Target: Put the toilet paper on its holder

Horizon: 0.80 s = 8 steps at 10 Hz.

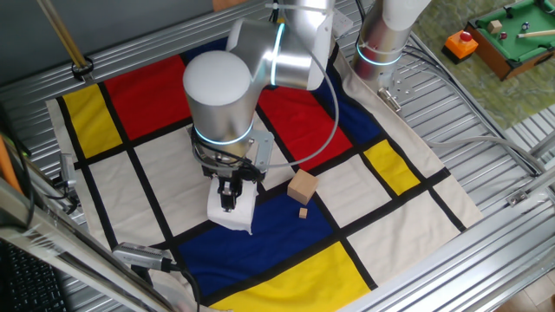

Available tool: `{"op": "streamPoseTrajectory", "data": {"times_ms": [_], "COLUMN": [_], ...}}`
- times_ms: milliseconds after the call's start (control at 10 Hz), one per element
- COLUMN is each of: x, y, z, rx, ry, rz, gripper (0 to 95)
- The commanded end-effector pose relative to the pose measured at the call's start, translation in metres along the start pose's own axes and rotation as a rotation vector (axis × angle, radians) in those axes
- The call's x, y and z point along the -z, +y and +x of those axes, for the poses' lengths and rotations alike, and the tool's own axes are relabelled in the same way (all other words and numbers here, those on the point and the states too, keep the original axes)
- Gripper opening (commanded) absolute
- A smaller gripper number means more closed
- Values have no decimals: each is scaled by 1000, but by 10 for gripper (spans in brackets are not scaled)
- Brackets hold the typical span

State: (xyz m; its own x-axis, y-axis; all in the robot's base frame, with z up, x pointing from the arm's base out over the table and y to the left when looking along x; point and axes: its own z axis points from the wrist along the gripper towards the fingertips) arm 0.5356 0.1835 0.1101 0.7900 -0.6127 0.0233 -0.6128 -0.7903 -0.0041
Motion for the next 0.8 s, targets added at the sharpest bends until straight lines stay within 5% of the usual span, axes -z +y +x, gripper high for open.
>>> {"op": "streamPoseTrajectory", "data": {"times_ms": [100, 800], "x": [0, -8], "y": [0, 1], "z": [0, 5], "rx": [-4, -40], "ry": [-11, -27], "rz": [3, 4], "gripper": [950, 950]}}
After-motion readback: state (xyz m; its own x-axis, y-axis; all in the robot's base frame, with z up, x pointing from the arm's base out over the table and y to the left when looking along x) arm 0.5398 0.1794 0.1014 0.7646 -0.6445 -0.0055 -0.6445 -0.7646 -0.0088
